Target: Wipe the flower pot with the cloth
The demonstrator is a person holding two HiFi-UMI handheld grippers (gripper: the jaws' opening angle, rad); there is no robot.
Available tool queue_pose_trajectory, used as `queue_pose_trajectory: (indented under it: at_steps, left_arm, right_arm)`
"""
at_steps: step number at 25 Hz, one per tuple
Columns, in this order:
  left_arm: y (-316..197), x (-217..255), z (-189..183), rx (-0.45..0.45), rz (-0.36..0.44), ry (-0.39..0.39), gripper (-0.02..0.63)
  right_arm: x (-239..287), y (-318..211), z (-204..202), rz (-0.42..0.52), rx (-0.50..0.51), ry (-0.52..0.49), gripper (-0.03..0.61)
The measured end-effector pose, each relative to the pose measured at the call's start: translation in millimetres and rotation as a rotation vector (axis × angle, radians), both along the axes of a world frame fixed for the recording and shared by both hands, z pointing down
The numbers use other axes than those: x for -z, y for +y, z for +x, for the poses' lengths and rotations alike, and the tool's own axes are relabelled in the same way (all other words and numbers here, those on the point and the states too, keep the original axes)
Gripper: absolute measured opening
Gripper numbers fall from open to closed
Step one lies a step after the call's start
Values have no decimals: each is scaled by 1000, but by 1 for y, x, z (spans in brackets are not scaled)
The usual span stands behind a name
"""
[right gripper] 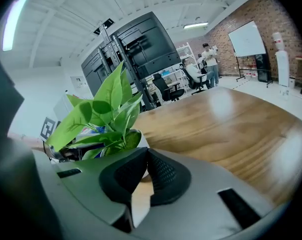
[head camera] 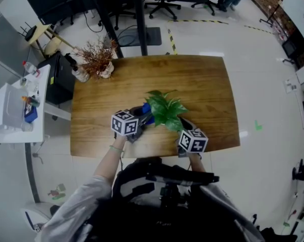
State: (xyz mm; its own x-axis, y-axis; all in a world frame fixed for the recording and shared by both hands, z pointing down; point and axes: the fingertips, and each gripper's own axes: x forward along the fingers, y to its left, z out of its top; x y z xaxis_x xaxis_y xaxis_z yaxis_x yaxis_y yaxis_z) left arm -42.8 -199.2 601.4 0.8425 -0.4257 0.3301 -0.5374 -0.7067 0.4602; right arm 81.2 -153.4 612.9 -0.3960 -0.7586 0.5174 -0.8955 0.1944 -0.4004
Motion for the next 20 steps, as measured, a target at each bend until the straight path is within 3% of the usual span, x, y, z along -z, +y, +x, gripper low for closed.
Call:
queue_pose_trajectory:
  at_steps: [8,14,20]
  left_arm:
    - [26,-6,12,-6,-35,0,71]
    - [68,-21,22,-102,-16,-124,71]
    - [99,-30,38,-154,-39,-123,71]
  right_arm:
    - [-5,3,4,-19,-20,2,9]
    - [-20,3,7,-52,-43,-27,9]
    - [-20,4,10,-64,-51,7,9]
